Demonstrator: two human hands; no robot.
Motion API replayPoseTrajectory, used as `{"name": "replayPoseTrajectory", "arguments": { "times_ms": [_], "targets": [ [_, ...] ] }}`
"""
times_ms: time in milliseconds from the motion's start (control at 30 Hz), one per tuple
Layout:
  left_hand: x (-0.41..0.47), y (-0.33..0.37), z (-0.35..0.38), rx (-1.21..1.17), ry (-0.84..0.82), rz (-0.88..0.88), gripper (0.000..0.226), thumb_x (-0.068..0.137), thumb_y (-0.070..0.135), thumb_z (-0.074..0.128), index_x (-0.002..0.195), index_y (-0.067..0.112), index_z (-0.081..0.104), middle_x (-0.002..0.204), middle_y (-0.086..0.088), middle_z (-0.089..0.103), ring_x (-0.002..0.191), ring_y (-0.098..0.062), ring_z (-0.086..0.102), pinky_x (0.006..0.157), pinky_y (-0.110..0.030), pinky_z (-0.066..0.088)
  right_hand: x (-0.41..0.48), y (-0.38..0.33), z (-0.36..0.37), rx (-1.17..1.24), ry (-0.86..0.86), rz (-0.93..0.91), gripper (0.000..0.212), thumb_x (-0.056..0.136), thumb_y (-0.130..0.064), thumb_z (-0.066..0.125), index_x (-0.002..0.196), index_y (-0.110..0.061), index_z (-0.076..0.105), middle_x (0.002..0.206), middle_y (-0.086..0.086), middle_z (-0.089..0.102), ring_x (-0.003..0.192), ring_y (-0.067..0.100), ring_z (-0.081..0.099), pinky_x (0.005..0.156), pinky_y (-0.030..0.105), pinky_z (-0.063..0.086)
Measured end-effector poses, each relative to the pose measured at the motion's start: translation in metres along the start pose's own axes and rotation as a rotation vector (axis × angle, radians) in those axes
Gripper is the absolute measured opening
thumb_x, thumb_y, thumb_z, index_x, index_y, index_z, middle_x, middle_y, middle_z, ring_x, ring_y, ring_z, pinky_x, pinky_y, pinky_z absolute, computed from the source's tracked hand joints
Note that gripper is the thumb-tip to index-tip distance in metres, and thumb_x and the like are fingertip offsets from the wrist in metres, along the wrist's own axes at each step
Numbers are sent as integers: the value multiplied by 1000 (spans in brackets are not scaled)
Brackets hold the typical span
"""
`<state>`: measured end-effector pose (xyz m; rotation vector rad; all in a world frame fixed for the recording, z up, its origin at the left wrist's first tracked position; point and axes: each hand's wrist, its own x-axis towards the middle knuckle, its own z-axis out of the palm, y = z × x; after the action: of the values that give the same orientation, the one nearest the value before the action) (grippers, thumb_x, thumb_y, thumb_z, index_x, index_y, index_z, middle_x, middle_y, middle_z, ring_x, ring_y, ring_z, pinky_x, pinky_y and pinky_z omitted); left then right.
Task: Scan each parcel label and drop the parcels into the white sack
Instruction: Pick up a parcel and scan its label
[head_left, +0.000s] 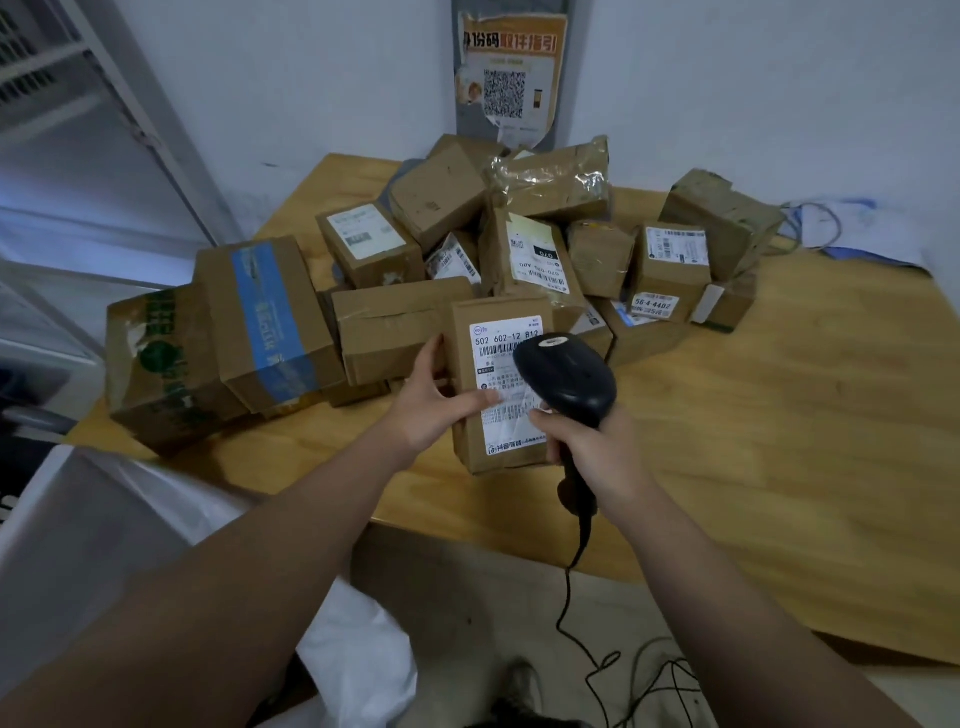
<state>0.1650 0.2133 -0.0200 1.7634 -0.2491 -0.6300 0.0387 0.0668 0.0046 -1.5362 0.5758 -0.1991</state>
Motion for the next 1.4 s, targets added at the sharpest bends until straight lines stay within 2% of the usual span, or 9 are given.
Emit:
{"name": "replayPoseTrajectory", "arguments": {
  "times_ms": [67, 167, 433, 533, 667, 800, 967, 1300, 1400],
  "targets": [
    [0, -2, 5, -2, -5, 7, 113, 71, 32, 84, 154, 29, 8, 150, 3, 38, 125, -12, 43, 98, -31, 42, -5, 6, 2, -39, 15, -30, 38, 85, -13, 72, 51, -11, 54, 43, 3, 50, 41, 15, 46, 50, 25, 43],
    [0, 0, 9, 3, -6, 9, 111, 74, 29, 82, 154, 28, 6, 148, 4, 40, 118, -9, 44, 90, -27, 41, -9, 7, 2, -10, 57, -21, 38, 85, -18, 73, 52, -10, 56, 45, 5, 50, 40, 17, 45, 48, 27, 41],
    [2, 3, 16, 35, 16, 10, 107, 74, 28, 82, 153, 27, 9, 143, 4, 45, 124, -13, 45, 87, -25, 42, -12, 4, -2, -76, 104, 91, 39, 83, -11, 66, 46, -9, 52, 43, 7, 49, 38, 16, 43, 53, 30, 42],
    [2, 4, 19, 48, 17, 14, 106, 77, 27, 80, 154, 26, 8, 144, 4, 43, 116, -7, 44, 81, -19, 39, -14, 2, 0, -86, 104, 105, 37, 83, -11, 65, 48, -11, 53, 43, 7, 48, 38, 16, 43, 52, 28, 43],
    [1, 6, 20, 47, 15, 7, 106, 77, 28, 80, 154, 27, 7, 145, 4, 42, 115, -6, 42, 85, -23, 39, -18, 3, -2, -99, 90, 112, 36, 84, -12, 65, 50, -15, 54, 43, 4, 49, 39, 15, 44, 53, 27, 44],
    [-1, 8, 22, 46, 16, 11, 103, 78, 26, 79, 153, 26, 9, 129, 13, 42, 114, -5, 41, 73, -12, 38, -19, 4, -3, -123, 89, 99, 36, 84, -13, 65, 50, -11, 53, 44, 4, 49, 39, 13, 45, 53, 25, 44],
    [-2, 9, 21, 59, 8, 12, 103, 78, 28, 79, 153, 27, 9, 143, 3, 44, 122, -11, 43, 89, -26, 39, -21, 2, -4, -130, 69, 82, 28, 85, -12, 65, 59, -16, 54, 43, 2, 49, 39, 12, 45, 47, 19, 44],
    [-2, 9, 23, 50, 8, 7, 104, 78, 26, 79, 154, 25, 8, 144, 3, 43, 118, -8, 43, 80, -17, 41, -24, -1, -4, -116, 76, 90, 32, 84, -12, 66, 55, -11, 53, 44, 3, 49, 40, 13, 46, 56, 28, 46],
    [-2, 10, 24, 42, 15, 9, 103, 78, 25, 79, 153, 25, 9, 136, 8, 46, 120, -10, 44, 86, -23, 40, -25, -1, -4, -118, 87, 89, 34, 83, -12, 65, 52, -10, 53, 43, 4, 49, 40, 14, 46, 56, 29, 45]
  ]
}}
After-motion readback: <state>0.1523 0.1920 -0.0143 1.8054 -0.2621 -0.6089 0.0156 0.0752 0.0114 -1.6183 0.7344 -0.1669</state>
